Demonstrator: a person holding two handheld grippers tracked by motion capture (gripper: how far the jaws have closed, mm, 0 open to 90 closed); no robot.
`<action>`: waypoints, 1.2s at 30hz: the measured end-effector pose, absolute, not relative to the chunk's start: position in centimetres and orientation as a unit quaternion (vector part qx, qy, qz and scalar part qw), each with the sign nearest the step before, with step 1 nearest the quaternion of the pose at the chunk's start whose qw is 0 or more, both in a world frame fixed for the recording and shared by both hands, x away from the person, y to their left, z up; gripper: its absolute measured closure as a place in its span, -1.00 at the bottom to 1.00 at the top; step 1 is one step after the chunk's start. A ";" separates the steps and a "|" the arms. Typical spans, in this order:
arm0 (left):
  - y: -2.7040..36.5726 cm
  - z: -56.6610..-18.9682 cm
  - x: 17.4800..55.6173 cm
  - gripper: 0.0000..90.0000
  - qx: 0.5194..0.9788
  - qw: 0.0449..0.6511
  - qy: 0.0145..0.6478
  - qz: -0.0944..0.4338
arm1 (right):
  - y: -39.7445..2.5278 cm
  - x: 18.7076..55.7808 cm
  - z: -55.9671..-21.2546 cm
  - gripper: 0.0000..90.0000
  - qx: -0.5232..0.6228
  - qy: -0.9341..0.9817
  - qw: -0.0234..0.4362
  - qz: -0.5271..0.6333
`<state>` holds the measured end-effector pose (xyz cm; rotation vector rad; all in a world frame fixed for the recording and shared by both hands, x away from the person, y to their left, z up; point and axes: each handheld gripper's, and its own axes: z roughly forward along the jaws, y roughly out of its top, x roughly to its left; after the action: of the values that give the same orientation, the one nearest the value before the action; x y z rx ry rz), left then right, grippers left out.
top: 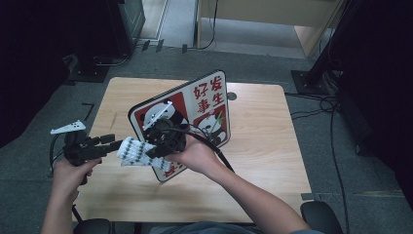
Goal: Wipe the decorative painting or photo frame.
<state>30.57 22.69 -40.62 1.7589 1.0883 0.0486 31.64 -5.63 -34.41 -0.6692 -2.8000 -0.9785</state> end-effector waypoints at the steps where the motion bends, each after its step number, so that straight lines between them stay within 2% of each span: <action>1: 22.7 -40.6 30.5 -0.23 0.731 0.511 0.452 0.020 | -5.6 31.6 -34.5 0.77 -0.223 -0.919 0.050 -0.321; 36: 21.9 -40.0 30.4 -0.23 0.740 0.507 0.441 0.027 | -5.7 28.9 -38.4 0.77 -0.289 -0.897 0.013 -0.334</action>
<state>30.40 21.90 -40.01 1.7839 1.0624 0.0656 28.85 -5.67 -38.39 -0.9000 -2.7957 -1.0403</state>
